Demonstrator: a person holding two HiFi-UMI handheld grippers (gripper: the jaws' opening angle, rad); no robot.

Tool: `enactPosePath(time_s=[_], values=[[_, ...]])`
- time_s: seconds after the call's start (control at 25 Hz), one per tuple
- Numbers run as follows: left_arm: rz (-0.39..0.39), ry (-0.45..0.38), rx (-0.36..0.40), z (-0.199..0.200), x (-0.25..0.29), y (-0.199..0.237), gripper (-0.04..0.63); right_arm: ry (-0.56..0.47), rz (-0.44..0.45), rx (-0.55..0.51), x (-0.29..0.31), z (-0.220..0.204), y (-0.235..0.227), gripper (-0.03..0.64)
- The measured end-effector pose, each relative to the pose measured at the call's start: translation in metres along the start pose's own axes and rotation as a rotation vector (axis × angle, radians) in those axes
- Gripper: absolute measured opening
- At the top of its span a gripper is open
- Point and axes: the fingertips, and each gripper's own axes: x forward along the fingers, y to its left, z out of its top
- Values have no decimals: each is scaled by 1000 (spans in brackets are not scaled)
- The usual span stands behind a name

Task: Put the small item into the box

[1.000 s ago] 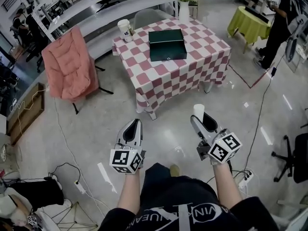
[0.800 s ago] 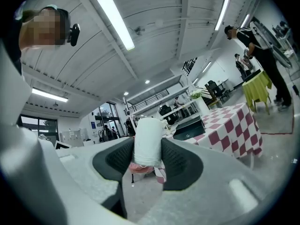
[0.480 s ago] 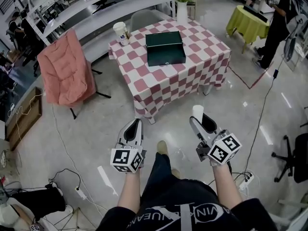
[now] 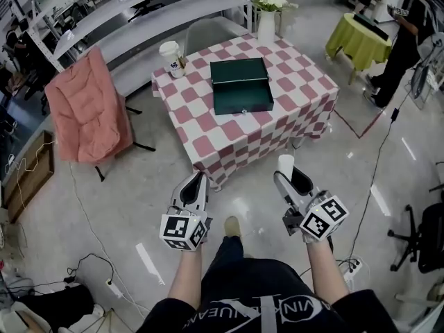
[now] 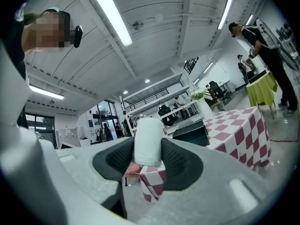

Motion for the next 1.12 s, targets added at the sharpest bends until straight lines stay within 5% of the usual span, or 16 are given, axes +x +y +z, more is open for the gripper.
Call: enactPosePath(time_s=[1.12], values=[[-79, 47, 3, 9, 128, 119, 20, 40, -108, 52, 150, -3, -77, 182]])
